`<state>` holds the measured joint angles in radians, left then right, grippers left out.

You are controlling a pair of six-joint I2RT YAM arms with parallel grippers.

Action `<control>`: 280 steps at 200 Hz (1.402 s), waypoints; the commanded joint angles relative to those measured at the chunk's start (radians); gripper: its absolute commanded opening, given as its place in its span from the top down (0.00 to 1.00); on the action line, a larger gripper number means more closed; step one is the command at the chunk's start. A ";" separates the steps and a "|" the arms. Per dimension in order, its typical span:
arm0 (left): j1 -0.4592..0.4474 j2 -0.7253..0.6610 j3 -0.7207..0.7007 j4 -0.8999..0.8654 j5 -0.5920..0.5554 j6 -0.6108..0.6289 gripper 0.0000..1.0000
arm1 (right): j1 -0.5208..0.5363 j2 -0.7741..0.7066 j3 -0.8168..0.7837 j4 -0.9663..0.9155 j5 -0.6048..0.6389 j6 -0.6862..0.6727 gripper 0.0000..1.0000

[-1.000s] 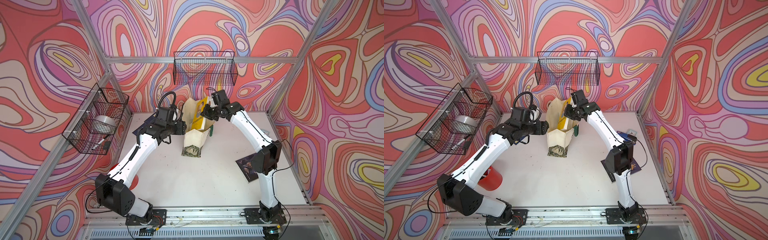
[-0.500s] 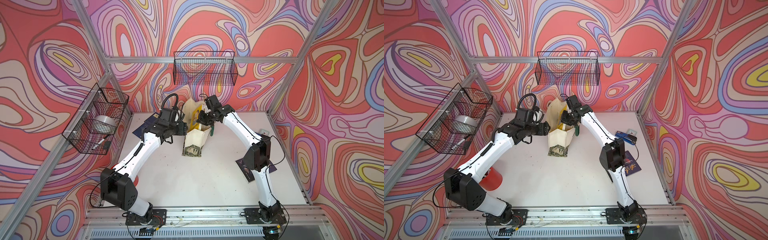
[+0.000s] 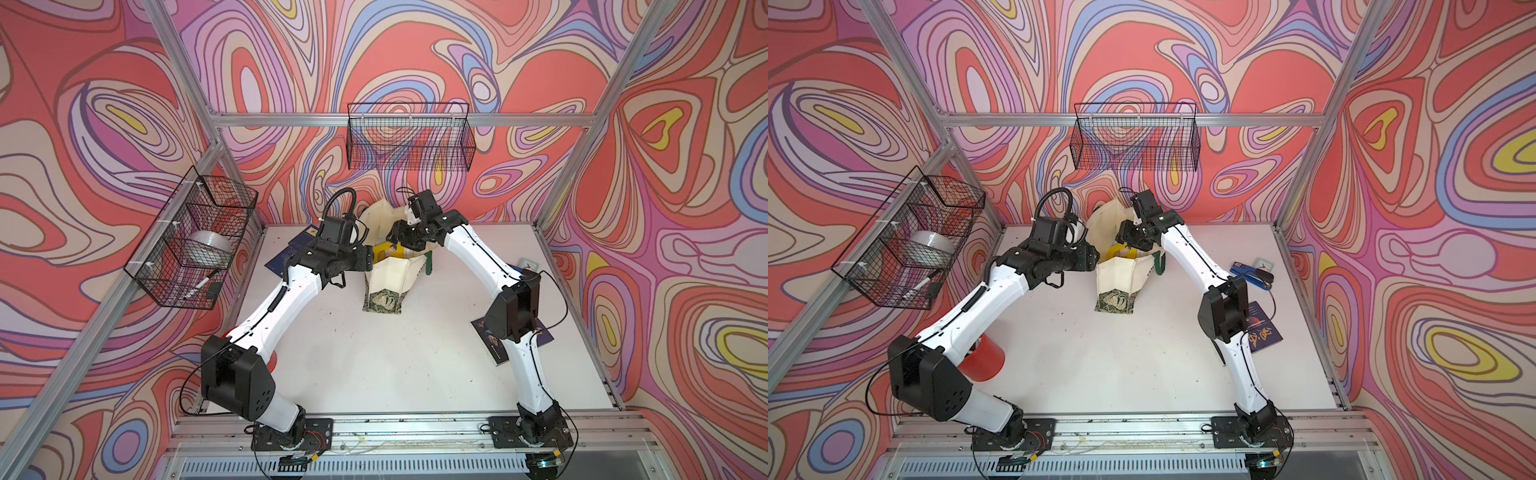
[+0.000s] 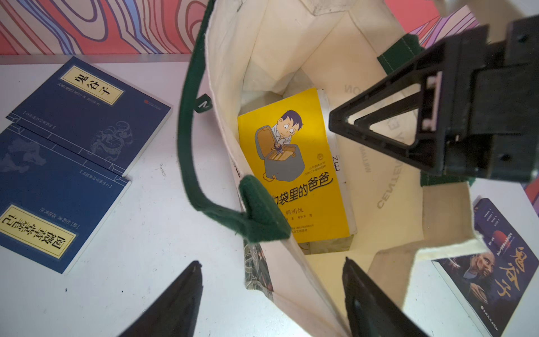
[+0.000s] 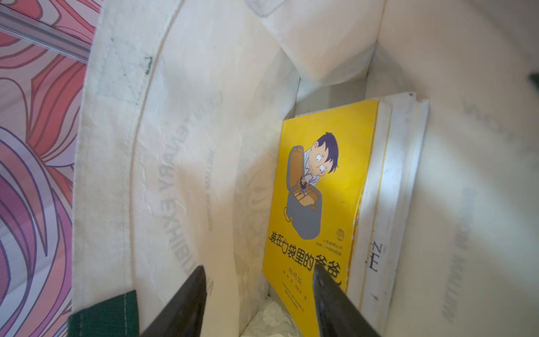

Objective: Put the books into the canvas bag
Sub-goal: Adjust the book at the center of the board.

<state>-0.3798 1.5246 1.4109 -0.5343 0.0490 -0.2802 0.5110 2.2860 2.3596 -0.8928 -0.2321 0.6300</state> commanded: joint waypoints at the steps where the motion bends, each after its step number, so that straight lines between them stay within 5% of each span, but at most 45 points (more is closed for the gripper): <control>1: 0.002 -0.040 -0.007 -0.025 -0.032 0.024 0.23 | 0.001 -0.083 0.031 -0.022 0.062 -0.055 0.41; 47: -0.021 -0.118 0.008 -0.033 0.003 0.059 0.27 | -0.001 -0.183 0.029 -0.099 0.243 -0.153 0.40; 101: -0.261 -0.129 0.083 -0.091 -0.213 0.190 0.28 | -0.110 -0.348 -0.155 -0.126 0.268 -0.136 0.38; 145: -0.526 -0.029 0.146 -0.067 -0.357 0.283 0.27 | -0.307 -0.569 -0.508 -0.163 0.338 -0.105 0.33; 182: -0.680 0.143 0.215 -0.032 -0.328 0.279 0.24 | -0.506 -0.723 -0.895 -0.118 0.365 -0.087 0.27; 227: -0.731 0.261 0.187 0.034 -0.192 0.172 0.25 | -0.608 -0.736 -1.190 0.018 0.331 -0.024 0.25; 280: -0.732 0.261 0.047 0.082 -0.171 0.100 0.25 | -0.612 -0.578 -1.264 0.152 0.244 -0.016 0.35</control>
<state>-1.1126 1.7977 1.5066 -0.4808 -0.1356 -0.1291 -0.0986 1.6569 1.1156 -0.8459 0.0635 0.6014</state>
